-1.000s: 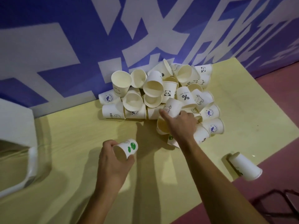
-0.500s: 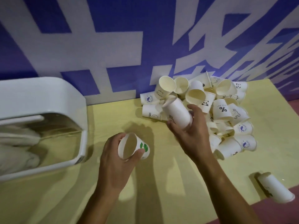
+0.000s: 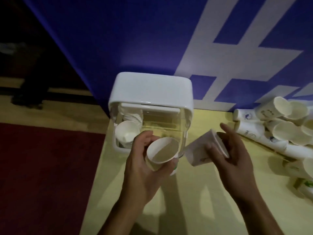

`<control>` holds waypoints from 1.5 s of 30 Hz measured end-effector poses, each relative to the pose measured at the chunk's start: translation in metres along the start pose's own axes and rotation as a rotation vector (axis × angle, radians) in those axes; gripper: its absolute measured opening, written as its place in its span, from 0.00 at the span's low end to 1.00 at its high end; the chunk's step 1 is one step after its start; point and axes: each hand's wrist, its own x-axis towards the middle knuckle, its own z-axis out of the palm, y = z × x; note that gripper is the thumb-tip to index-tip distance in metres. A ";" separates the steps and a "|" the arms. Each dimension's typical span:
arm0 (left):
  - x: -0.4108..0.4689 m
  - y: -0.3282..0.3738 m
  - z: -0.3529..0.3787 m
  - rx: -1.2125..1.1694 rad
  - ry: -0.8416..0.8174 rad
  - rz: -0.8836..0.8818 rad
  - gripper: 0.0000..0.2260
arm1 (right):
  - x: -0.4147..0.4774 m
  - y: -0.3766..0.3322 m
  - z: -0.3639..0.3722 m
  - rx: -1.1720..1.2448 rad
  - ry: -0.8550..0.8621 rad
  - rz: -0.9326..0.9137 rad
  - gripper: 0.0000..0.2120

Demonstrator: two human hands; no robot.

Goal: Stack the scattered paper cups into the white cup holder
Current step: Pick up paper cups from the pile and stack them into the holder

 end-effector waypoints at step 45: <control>0.066 -0.079 -0.069 0.025 -0.002 -0.141 0.35 | -0.009 -0.027 0.116 0.081 -0.114 -0.011 0.39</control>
